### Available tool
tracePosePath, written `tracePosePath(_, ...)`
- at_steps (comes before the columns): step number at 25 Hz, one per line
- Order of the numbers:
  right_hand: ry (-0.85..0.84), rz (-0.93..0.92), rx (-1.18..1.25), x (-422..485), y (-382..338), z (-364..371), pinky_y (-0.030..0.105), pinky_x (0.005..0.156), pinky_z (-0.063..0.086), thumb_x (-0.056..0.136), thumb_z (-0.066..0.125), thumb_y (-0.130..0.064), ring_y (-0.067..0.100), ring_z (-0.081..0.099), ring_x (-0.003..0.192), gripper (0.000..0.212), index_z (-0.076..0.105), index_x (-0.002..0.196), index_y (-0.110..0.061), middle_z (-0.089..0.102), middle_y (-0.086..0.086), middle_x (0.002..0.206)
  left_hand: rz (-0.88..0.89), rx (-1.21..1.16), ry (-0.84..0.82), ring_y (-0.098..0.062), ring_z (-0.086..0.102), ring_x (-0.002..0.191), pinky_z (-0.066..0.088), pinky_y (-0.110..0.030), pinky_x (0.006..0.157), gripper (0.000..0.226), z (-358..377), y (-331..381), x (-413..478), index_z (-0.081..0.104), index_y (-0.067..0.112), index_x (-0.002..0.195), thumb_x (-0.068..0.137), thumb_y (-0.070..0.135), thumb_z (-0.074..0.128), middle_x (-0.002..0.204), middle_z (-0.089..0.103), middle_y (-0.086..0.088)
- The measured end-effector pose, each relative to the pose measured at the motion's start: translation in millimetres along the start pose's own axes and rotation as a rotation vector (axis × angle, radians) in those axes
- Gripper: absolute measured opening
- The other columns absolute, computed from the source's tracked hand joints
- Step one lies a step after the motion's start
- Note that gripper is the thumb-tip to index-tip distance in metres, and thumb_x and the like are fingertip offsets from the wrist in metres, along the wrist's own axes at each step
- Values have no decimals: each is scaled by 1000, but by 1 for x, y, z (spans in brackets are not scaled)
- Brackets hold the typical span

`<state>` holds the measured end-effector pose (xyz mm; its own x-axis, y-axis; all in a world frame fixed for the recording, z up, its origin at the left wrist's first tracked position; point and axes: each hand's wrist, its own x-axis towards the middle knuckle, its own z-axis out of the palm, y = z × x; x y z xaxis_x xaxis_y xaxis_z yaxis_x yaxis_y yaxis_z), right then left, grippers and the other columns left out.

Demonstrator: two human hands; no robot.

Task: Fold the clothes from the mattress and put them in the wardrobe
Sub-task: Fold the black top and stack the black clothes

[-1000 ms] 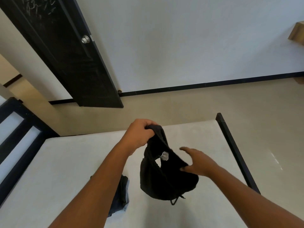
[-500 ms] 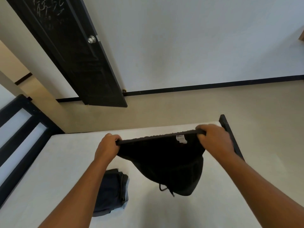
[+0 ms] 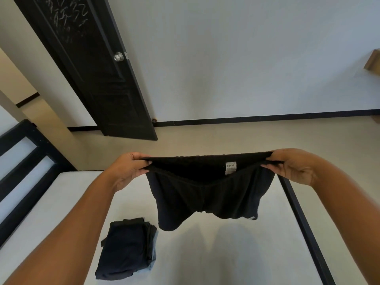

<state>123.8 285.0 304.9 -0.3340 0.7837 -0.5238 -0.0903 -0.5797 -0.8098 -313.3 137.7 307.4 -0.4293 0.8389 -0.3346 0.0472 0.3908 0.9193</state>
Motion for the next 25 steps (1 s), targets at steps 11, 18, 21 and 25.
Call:
tracePosePath(11, 3, -323, -815, -25, -20, 11, 34, 92, 52, 85, 79, -21, 22, 71, 95, 12, 79, 97, -20, 78, 6, 90, 525, 961, 77, -17, 59, 99, 50, -24, 91, 25, -14, -9, -20, 74, 15, 113, 90, 5, 74, 110, 61, 3)
tracePosePath(18, -33, -380, -553, -38, -37, 25, 41, 98, 49, 97, 58, -55, 30, 68, 104, 55, 72, 102, -2, 72, 21, 104, 183, -12, -8, -22, 67, 113, 48, -37, 102, 38, -23, 13, -45, 68, 12, 119, 104, 43, 52, 116, 74, -7)
tracePosePath(21, 422, -396, -770, 2, -19, 48, 48, 88, 53, 99, 48, -57, 35, 67, 88, 62, 68, 82, -2, 68, 17, 84, -14, -213, 110, -24, 71, 107, 56, -40, 91, 39, 12, 19, -26, 69, 13, 119, 102, 46, 56, 113, 76, -9)
tracePosePath(25, 471, -342, -871, 12, 15, 79, 46, 79, 55, 104, 43, -48, 31, 65, 78, 55, 65, 81, -3, 66, 13, 79, -175, -109, 286, -32, 66, 99, 56, -46, 93, 42, 64, 4, -18, 67, 9, 112, 99, 47, 57, 111, 70, -16)
